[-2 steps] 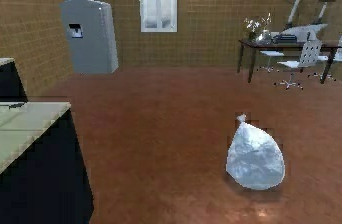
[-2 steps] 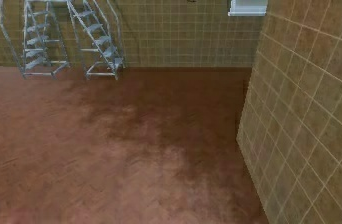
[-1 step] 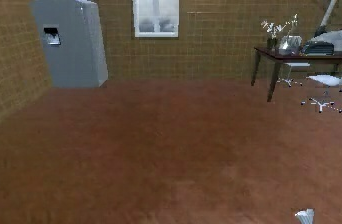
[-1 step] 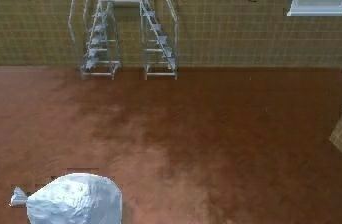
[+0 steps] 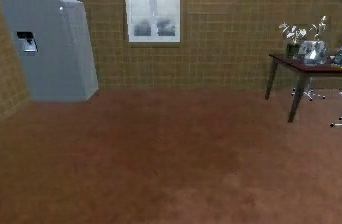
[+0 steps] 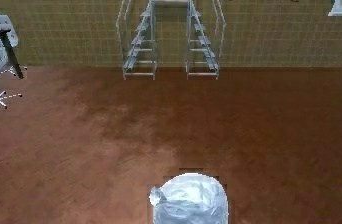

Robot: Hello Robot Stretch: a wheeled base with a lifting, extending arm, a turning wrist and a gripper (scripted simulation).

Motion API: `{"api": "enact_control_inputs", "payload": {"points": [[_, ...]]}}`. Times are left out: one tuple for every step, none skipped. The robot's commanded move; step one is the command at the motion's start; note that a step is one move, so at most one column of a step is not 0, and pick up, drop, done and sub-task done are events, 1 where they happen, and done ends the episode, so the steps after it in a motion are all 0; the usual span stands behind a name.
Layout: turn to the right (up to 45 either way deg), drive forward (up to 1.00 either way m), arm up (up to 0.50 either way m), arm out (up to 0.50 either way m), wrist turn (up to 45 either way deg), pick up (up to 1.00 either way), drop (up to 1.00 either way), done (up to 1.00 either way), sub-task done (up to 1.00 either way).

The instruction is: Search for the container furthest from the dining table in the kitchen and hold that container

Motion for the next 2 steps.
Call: {"api": "enact_control_inputs", "payload": {"points": [[27.0, 0.0, 0.0, 0.0, 0.0, 0.0, 0.0, 0.0, 0.0], [0.0, 1.0, 0.0, 0.0, 0.0, 0.0, 0.0, 0.0, 0.0]]}}
